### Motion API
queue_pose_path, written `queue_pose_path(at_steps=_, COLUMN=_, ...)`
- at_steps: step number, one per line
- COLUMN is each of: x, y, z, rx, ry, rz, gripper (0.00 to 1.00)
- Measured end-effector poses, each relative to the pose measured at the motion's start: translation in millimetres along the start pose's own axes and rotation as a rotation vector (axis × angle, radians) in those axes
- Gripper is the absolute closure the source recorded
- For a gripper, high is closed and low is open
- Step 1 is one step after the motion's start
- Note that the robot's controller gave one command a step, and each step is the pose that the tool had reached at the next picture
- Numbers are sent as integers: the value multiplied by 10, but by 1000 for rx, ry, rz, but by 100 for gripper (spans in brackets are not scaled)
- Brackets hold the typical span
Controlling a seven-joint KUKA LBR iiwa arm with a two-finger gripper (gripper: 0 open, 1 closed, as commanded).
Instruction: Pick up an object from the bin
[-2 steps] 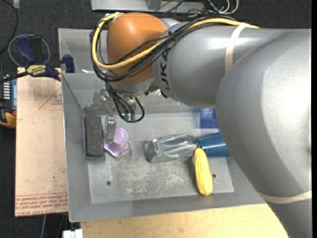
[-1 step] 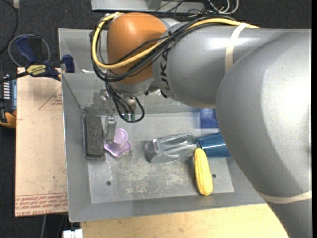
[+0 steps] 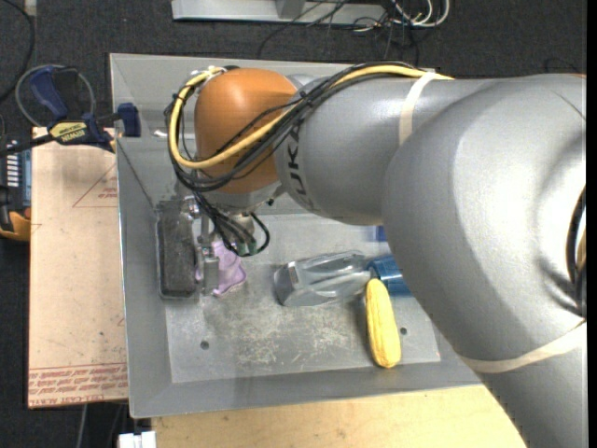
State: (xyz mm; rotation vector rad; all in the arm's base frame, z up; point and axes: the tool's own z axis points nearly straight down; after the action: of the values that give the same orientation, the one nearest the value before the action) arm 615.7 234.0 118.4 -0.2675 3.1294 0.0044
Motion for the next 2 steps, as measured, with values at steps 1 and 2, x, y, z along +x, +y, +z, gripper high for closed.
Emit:
queue_pose_path(at_steps=1, x=20, y=-208, z=217, rx=0, ry=-4, rz=-47, gripper=0)
queue_pose_path(at_steps=2, x=558, y=28, z=477, rx=-1, ry=-2, rz=-157, gripper=0)
